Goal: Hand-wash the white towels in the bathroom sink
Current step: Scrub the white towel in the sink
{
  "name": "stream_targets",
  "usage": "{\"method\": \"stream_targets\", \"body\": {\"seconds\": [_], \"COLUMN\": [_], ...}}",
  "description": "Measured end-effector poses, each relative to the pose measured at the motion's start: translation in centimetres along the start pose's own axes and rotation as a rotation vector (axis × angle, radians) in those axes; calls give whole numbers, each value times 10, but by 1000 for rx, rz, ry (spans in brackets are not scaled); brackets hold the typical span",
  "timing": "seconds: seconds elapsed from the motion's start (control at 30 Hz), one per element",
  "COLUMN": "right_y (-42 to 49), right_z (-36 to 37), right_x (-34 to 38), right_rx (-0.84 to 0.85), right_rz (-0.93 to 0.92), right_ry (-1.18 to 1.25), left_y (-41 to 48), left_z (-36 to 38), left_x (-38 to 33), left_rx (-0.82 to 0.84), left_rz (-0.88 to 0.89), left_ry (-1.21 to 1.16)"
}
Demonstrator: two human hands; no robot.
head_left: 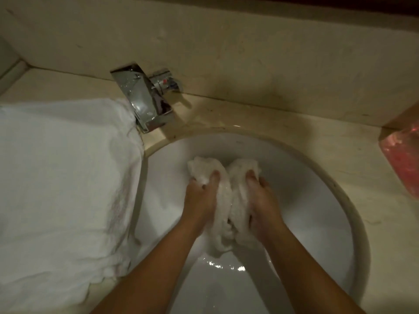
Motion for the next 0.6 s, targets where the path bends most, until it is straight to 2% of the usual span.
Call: {"method": "stream_targets", "body": {"seconds": [0.1,0.2,0.3,0.4,0.47,0.53,0.6], "right_y": [1,0,2,-10,-32,-44,-20], "right_z": [-18,-28,-6,17,23,23,20], "right_x": [26,45,43,42,45,54,62], "right_rx": [-54,-83,-86,-37,21,68,2], "right_rz": [-28,-109,-136,-184,-233,-288,-287], "right_ry": [83,36,19,-41,-45,-46,-88], "left_y": [0,-1,-16,-28,-17,-3,-15], "left_z": [-16,-12,10,28,23,24,35], "left_x": [-14,-20,-23,-41,-61,-70,-64], "left_rx": [-6,114,122,26,-49,-24,64], "left_rz": [41,58,139,341,386,404,431], "left_ry": [-233,-336,-123,124,192,268,305]}}
Point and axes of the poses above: each hand's wrist, its own y-axis towards the middle knuckle, its own z-axis out of the palm, x = y × z, the point moved 9 cm from there along y, towards the middle knuckle, and after that the axes turned 14 degrees about -z, right-handed, at the moved point
